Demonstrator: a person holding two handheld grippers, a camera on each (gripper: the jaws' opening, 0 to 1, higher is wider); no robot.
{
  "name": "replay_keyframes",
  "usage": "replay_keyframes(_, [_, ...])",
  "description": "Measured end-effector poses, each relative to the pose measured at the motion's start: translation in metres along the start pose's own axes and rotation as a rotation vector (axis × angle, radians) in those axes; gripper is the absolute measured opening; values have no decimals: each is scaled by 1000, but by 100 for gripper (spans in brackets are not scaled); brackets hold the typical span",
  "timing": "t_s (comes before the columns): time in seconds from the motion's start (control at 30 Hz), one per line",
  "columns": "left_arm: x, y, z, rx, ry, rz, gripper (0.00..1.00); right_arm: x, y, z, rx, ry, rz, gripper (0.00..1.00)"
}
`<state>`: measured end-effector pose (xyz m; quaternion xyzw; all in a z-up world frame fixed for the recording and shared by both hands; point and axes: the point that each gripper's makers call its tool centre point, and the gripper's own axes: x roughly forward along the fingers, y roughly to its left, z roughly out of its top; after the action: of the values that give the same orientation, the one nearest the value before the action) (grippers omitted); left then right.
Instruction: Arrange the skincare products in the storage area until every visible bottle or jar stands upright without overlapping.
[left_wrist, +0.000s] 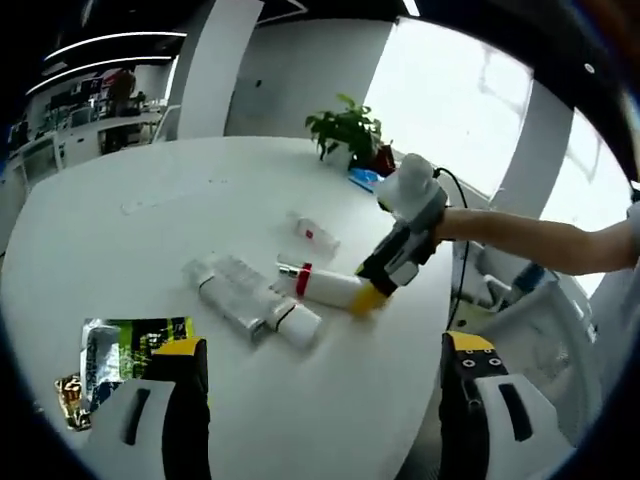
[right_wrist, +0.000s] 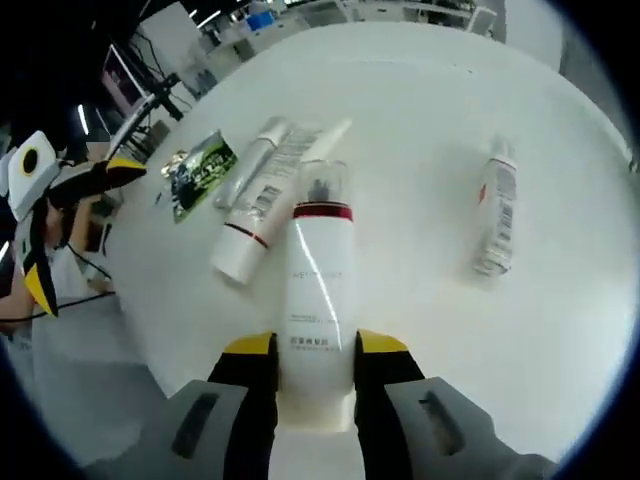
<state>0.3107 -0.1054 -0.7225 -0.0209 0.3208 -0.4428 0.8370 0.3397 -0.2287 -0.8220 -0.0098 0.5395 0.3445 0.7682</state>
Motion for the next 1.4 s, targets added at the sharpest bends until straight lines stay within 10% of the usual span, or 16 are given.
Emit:
replay_keyframes(0.5, [44, -8, 7, -165, -4, -140, 74, 7, 27, -8, 347, -174, 293, 28])
replay_keyframes(0.97, [85, -20, 3, -474, 39, -283, 55, 16, 42, -14, 463, -245, 409, 28])
replay_keyframes(1.4, [114, 5, -12, -508, 51, -170, 42, 11, 49, -12, 478, -270, 446, 28])
